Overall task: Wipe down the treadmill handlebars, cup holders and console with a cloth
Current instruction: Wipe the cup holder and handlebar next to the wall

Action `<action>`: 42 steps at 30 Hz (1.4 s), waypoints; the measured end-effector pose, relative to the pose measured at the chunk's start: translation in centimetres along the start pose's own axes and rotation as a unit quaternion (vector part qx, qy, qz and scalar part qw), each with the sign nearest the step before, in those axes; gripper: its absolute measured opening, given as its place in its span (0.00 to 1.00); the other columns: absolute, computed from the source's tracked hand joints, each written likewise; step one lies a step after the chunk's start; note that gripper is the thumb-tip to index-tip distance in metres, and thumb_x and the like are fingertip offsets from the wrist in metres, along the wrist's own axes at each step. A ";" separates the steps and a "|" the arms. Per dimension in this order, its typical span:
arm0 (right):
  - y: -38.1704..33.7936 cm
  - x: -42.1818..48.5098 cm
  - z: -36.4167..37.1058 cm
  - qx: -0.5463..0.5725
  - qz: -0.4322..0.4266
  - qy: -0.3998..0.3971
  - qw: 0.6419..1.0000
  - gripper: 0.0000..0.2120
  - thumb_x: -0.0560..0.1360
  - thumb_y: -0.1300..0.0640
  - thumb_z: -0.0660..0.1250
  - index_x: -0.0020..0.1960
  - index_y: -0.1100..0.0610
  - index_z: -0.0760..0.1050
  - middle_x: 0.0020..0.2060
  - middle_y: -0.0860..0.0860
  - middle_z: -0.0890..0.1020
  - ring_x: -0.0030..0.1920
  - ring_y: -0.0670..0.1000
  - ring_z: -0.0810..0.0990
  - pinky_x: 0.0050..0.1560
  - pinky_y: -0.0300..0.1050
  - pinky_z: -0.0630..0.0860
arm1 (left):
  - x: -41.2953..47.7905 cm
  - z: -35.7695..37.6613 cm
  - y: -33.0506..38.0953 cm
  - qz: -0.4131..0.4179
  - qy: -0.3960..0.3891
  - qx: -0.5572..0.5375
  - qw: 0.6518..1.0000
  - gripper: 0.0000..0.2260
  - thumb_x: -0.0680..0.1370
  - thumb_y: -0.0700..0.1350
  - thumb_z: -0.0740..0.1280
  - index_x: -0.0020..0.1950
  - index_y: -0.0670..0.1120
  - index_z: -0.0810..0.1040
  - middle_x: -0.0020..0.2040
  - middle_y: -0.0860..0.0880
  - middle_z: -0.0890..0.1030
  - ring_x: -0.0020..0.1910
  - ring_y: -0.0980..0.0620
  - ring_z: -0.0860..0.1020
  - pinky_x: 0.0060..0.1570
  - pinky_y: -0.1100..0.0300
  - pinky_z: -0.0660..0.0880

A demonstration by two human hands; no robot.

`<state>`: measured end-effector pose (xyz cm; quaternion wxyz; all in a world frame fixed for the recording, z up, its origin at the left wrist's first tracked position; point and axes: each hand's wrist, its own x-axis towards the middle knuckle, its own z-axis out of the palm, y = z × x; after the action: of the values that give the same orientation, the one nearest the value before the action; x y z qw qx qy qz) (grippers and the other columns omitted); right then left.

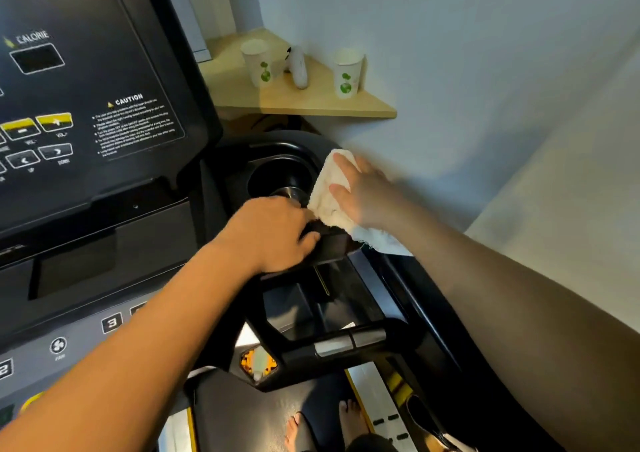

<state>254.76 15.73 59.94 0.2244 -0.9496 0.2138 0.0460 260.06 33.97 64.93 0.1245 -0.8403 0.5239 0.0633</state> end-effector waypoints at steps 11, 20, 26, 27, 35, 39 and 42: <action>2.6 -4.8 1.5 0.068 -0.063 0.095 0.991 0.30 0.77 0.49 0.49 0.78 0.55 0.55 0.78 0.52 0.56 0.78 0.53 0.54 0.76 0.46 0.53 | 3.2 3.4 1.3 0.032 0.085 -0.048 0.995 0.37 0.79 0.66 0.46 0.80 0.44 0.50 0.81 0.45 0.50 0.79 0.43 0.45 0.75 0.41 0.46; 2.5 1.5 0.5 0.084 -0.040 0.027 0.995 0.29 0.80 0.47 0.56 0.79 0.45 0.52 0.79 0.49 0.50 0.76 0.59 0.59 0.71 0.58 0.64 | 5.2 3.4 2.1 -0.084 -0.001 -0.128 0.988 0.43 0.74 0.74 0.39 0.79 0.48 0.35 0.79 0.47 0.36 0.76 0.44 0.31 0.74 0.37 0.36; 1.9 7.2 -0.7 0.261 0.018 -0.009 0.965 0.24 0.78 0.42 0.59 0.74 0.37 0.60 0.73 0.48 0.67 0.71 0.53 0.67 0.69 0.50 0.65 | 5.9 3.0 2.3 -0.129 -0.044 -0.152 0.979 0.43 0.74 0.75 0.41 0.79 0.49 0.34 0.80 0.48 0.36 0.78 0.45 0.36 0.76 0.39 0.40; 2.4 7.1 -0.6 0.327 0.038 -0.028 0.944 0.23 0.78 0.44 0.60 0.73 0.38 0.63 0.69 0.48 0.71 0.69 0.52 0.70 0.68 0.49 0.67 | 5.8 3.0 2.3 -0.131 -0.047 -0.155 0.978 0.43 0.74 0.75 0.41 0.79 0.49 0.34 0.80 0.48 0.37 0.78 0.45 0.36 0.76 0.40 0.41; 2.9 0.3 -1.9 0.243 0.068 -0.068 0.965 0.18 0.82 0.49 0.53 0.66 0.57 0.70 0.51 0.55 0.78 0.38 0.44 0.74 0.39 0.38 0.68 | 5.7 3.0 2.5 -0.123 -0.016 -0.142 0.982 0.40 0.74 0.75 0.40 0.78 0.56 0.33 0.80 0.48 0.36 0.78 0.44 0.37 0.76 0.41 0.43; 2.2 1.5 -0.7 0.104 0.009 0.028 0.994 0.25 0.79 0.42 0.55 0.73 0.50 0.60 0.69 0.53 0.70 0.59 0.52 0.74 0.55 0.47 0.70 | 5.6 3.0 2.5 -0.117 0.013 -0.127 0.985 0.40 0.74 0.75 0.39 0.79 0.54 0.35 0.79 0.51 0.34 0.77 0.46 0.32 0.76 0.41 0.42; 2.2 4.3 0.4 0.050 -0.031 0.056 0.997 0.26 0.79 0.40 0.53 0.75 0.46 0.56 0.75 0.51 0.61 0.68 0.59 0.69 0.63 0.54 0.70 | 5.5 3.0 2.6 -0.118 0.017 -0.119 0.986 0.41 0.74 0.74 0.39 0.80 0.51 0.36 0.79 0.52 0.34 0.76 0.49 0.31 0.76 0.43 0.40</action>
<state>257.69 12.53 57.91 0.2600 -0.9445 0.1990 -0.0249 260.26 28.90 60.41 0.0215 -0.9060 0.4118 0.0956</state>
